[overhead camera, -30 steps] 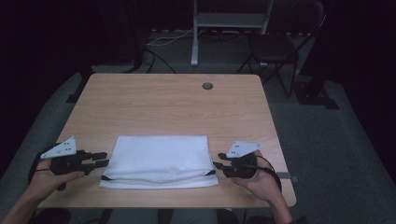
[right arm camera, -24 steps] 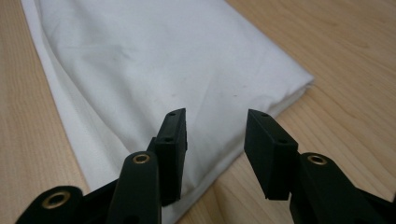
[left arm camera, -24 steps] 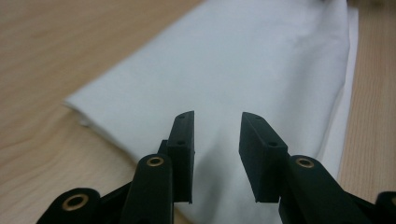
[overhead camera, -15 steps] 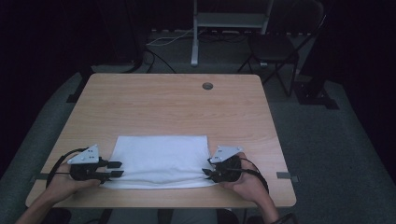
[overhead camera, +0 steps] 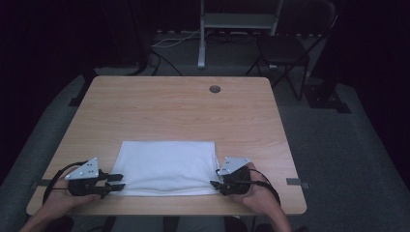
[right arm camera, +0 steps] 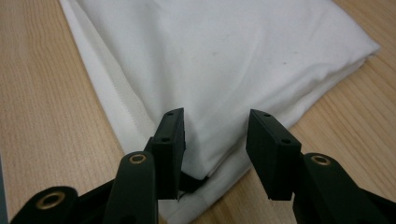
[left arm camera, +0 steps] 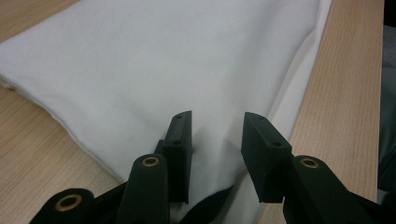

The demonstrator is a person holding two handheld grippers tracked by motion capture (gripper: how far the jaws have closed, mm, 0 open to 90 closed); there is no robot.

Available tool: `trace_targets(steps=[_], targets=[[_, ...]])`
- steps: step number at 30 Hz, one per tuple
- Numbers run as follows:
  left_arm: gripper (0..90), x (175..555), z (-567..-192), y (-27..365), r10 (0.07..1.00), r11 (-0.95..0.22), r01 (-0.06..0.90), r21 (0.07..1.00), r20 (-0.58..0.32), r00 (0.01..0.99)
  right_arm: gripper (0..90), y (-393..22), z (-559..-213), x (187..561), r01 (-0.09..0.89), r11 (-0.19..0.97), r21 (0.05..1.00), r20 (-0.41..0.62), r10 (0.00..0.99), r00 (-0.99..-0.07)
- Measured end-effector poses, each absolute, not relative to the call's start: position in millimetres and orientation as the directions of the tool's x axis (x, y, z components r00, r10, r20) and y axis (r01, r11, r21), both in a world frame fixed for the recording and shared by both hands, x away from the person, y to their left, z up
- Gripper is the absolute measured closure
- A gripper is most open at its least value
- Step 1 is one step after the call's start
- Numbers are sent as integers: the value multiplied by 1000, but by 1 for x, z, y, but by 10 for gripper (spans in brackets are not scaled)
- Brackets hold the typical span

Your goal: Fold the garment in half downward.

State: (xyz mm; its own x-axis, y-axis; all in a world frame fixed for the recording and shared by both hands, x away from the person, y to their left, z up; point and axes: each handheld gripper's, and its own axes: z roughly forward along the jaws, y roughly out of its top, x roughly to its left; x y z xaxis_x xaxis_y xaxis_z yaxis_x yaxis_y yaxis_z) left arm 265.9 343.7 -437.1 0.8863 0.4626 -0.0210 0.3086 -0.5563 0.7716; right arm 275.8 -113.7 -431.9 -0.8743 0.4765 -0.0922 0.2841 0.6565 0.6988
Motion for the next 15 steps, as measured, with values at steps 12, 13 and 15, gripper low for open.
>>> trace_targets(steps=[12,13,15], targets=[[605,279,-433,324,474,-518,323,792,-49,879,522,-96,-425,284,271,631,726,-93,481,-872],[602,279,-433,323,470,-521,324,790,-51,881,521,-94,-426,284,274,632,725,-89,480,-873],[590,280,-436,322,463,-518,333,788,-69,883,519,-93,-429,285,277,634,722,-81,475,-876]])
